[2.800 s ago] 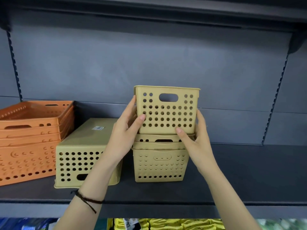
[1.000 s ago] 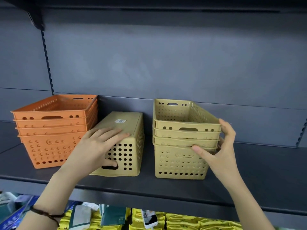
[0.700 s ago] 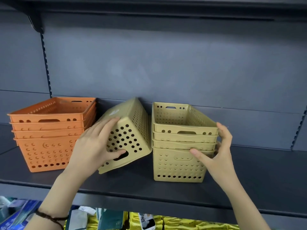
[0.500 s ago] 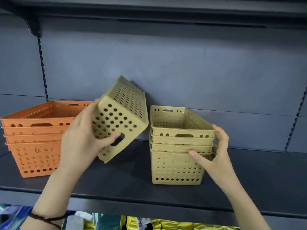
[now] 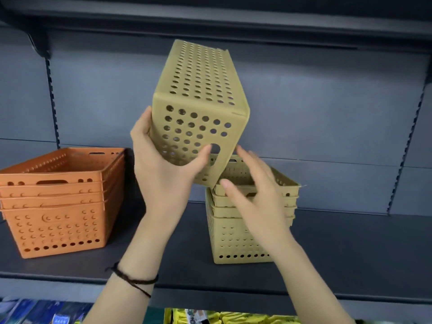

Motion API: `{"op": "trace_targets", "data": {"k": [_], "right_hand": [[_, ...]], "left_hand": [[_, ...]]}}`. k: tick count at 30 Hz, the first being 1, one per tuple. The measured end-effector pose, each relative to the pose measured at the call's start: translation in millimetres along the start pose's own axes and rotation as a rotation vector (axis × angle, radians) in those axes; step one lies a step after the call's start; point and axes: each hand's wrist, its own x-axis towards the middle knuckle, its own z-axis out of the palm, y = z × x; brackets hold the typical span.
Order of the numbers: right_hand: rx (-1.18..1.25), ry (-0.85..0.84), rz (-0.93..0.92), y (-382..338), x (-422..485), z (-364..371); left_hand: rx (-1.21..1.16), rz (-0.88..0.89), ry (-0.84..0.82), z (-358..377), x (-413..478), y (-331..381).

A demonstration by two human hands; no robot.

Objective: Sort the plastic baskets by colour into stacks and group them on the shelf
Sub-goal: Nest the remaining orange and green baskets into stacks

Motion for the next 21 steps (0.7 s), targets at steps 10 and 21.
{"op": "trace_targets", "data": {"k": [10, 21], "right_hand": [[0.094, 0.001, -0.109, -4.6, 26.1, 15.0], [-0.092, 0.097, -0.257, 9.2, 31.3, -33.2]], "left_hand": [[-0.439, -0.139, 0.127, -1.2, 5.5, 2.0], [-0.235, -0.035, -0.377, -6.5, 5.5, -6.7]]}}
